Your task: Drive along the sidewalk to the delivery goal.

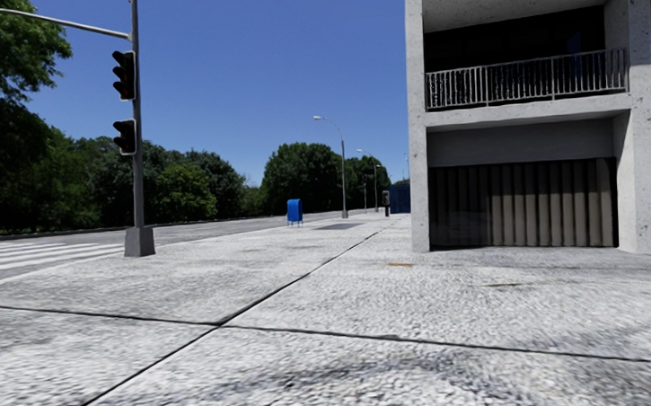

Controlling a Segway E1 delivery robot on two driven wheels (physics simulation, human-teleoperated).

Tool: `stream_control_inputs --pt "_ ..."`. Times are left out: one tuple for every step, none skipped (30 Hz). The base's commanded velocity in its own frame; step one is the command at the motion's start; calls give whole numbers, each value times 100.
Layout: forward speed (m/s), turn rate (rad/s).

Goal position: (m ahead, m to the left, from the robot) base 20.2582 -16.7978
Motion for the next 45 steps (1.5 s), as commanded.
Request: stream_control_inputs --pt "144 0" --pt "144 0" --pt "144 0" --pt "144 0" --pt "144 0" --pt "144 0" --pt "144 0" --pt "144 0" --pt "144 0" --pt "144 0" --pt "144 0" --pt "144 0" --pt "144 0" --pt "144 0" --pt "144 0" --pt "144 0" --pt "144 0" --pt "144 0" --pt "144 0" --pt "144 0" --pt "144 0" --pt "144 0" --pt "144 0" --pt "144 0" --pt "144 0" --pt "144 0" --pt "144 0" --pt "144 0" --pt "144 0" --pt "144 0" --pt "144 0" --pt "144 0" --pt "144 0" --pt "144 0" --pt "144 0" --pt "144 0" --pt "144 0" --pt "144 0" --pt "144 0" --pt "144 0" --pt "144 0" --pt "144 0" --pt "144 0" --pt "144 0" --pt "144 0"
